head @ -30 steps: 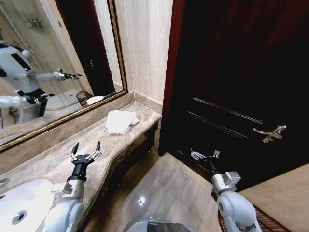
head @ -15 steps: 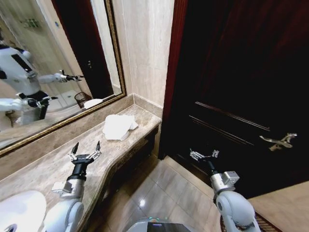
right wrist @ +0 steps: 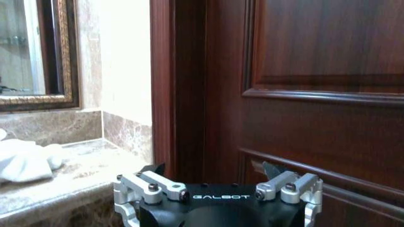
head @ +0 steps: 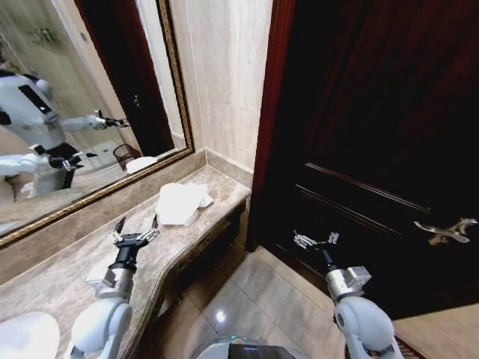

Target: Discard the used towel into the hamper.

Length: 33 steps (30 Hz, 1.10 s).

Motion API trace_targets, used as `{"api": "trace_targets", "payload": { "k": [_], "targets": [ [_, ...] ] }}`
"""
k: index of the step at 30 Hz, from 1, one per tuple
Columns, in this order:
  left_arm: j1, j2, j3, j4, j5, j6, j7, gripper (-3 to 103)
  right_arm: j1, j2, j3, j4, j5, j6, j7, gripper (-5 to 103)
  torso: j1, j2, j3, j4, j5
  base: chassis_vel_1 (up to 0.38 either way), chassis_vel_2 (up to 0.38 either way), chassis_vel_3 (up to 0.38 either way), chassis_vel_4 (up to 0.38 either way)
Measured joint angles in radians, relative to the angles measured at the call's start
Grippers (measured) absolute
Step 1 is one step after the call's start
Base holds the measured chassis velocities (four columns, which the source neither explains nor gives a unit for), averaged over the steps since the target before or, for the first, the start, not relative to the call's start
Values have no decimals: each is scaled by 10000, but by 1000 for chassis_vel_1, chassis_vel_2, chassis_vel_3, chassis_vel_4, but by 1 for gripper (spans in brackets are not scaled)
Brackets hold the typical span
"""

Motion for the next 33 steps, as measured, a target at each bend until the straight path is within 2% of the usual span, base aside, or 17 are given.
{"api": "trace_targets", "payload": {
  "k": [6,9,18,30,33],
  "targets": [
    [-510,423,42,354,-293,227,-66,100,21,6,-130,-54,-253,12,155,100,-1,0,0,-5,0,0,0,0,0],
    [-899,659,20,827,-461,245,-117,100,148,-2,-332,-55,-408,-114,316,100,-1,0,0,1,0,0,0,0,0],
    [-1644,960,387,1356,-780,555,-113,100,88,-239,-290,15,-495,-191,490,100,0,0,0,-2,-1,0,0,0,0],
    [-2335,1289,809,1641,-920,934,-148,100,-12,-156,-392,293,-557,-314,587,100,0,0,0,0,0,0,0,0,0],
    [-2663,1379,1173,1754,-918,1083,-291,100,-10,-140,-400,333,-570,-324,612,100,0,0,0,0,1,0,0,0,0]
  ]
}}
